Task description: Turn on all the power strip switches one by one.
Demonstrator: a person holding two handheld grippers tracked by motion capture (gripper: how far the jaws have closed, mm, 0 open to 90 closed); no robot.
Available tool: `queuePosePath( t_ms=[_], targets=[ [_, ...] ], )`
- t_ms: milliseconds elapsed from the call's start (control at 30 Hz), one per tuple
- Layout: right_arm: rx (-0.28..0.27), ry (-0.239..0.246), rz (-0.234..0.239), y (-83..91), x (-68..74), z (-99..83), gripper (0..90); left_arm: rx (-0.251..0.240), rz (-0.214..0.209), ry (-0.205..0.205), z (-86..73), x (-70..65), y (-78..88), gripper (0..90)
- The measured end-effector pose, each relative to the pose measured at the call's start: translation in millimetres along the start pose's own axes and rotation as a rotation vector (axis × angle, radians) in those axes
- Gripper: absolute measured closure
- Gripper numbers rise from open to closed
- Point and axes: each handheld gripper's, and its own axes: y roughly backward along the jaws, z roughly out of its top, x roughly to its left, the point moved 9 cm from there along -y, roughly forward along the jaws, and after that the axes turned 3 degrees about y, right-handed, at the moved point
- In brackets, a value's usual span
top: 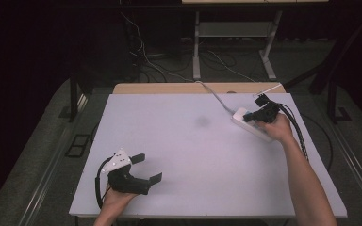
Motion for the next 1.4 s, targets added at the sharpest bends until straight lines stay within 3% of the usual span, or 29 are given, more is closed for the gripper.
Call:
queuePosePath(
  t_ms=[300, 733, 1000, 1233, 1400],
  targets=[
    [-0.023, -0.02, 0.02, 0.2, -1.8, -0.8, 90.0, -0.005, 0.0, 0.005, 0.6, 0.6, 0.9, 0.0],
    [0.012, -0.03, -0.002, 3.4, -2.0, -0.5, 90.0, -0.007, -0.004, 0.011, 1.0, 0.8, 1.2, 0.0],
    [-0.037, -0.04, 0.015, 16.2, 5.8, 5.3, 89.3, -0.004, -0.007, 0.009, 0.6, 0.6, 0.1, 0.0],
    [-0.085, -0.058, 0.017, 32.5, 15.7, 8.4, 74.5, -0.01, -0.008, 0.012, 1.3, -0.1, 0.5, 0.0],
    [-0.118, -0.081, 0.02, 42.6, 22.5, 3.7, 50.7, -0.014, -0.007, 0.014, 1.8, 0.3, 0.5, 0.0]
  ],
)
